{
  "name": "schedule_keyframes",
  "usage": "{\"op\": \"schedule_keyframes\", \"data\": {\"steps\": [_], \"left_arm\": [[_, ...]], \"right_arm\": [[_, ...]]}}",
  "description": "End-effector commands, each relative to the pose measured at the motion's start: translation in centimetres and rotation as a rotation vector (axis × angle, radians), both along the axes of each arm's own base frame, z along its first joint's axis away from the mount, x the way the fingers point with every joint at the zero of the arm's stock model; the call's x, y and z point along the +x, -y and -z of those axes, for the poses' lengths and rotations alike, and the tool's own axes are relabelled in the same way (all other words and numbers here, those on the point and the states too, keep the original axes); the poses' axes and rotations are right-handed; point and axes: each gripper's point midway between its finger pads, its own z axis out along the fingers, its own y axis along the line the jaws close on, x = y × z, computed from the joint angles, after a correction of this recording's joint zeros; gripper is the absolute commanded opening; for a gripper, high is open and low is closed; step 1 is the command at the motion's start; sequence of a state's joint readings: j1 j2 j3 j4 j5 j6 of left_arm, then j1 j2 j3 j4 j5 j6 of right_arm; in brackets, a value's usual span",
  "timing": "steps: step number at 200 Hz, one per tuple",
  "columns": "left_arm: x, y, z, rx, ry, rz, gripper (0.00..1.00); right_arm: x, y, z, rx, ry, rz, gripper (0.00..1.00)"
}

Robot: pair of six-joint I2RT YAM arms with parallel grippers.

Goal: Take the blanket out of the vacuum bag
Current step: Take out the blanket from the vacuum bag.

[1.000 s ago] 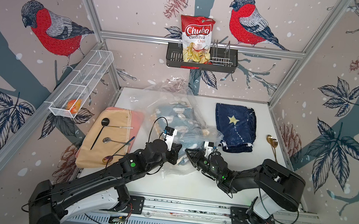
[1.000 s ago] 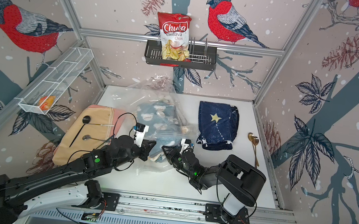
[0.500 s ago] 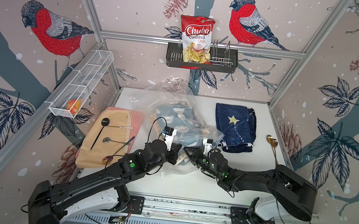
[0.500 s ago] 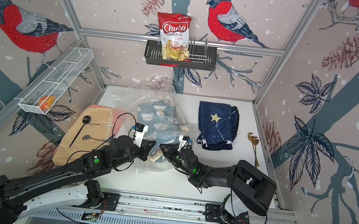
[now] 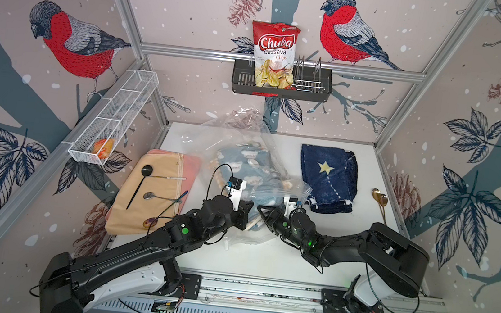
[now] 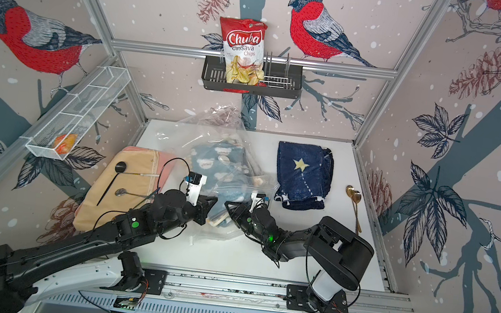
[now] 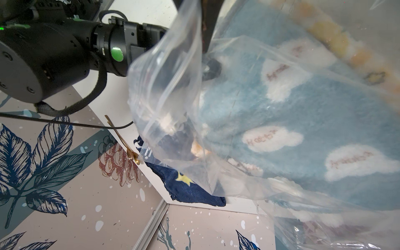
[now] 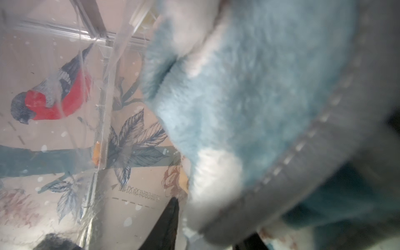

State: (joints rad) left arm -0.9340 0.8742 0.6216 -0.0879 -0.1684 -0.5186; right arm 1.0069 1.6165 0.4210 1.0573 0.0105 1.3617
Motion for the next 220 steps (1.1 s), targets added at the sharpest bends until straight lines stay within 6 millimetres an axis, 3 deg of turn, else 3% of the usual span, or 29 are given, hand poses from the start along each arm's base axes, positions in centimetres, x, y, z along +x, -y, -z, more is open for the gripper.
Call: {"op": "schedule_keyframes", "data": {"steps": [1, 43, 97, 169, 189, 202, 220], "left_arm": [[0.3, 0.3, -1.0, -0.031, 0.032, -0.001, 0.0], [0.4, 0.3, -1.1, -0.026, 0.036, -0.005, 0.0], [0.4, 0.2, -1.6, -0.024, 0.046, -0.007, 0.0], [0.5, 0.1, -1.8, -0.02, 0.056, -0.011, 0.0], [0.6, 0.3, -1.7, -0.021, 0.054, -0.008, 0.0], [0.6, 0.4, -1.6, -0.023, 0.051, -0.004, 0.0], [0.6, 0.4, -1.6, -0.024, 0.05, -0.003, 0.0]], "right_arm": [[0.1, -0.5, -1.5, 0.048, 0.03, -0.013, 0.29], [0.1, -1.5, -2.7, 0.042, 0.059, -0.038, 0.05], [-0.1, -1.4, -5.7, 0.046, 0.121, -0.038, 0.0], [-2.3, 1.1, -2.5, 0.005, 0.046, -0.006, 0.0], [-1.9, 1.6, -2.0, 0.029, 0.035, 0.013, 0.08], [-1.5, 1.6, -1.9, 0.044, 0.033, 0.02, 0.27], [-0.9, 1.7, -2.4, 0.087, 0.048, 0.035, 0.43]]}}
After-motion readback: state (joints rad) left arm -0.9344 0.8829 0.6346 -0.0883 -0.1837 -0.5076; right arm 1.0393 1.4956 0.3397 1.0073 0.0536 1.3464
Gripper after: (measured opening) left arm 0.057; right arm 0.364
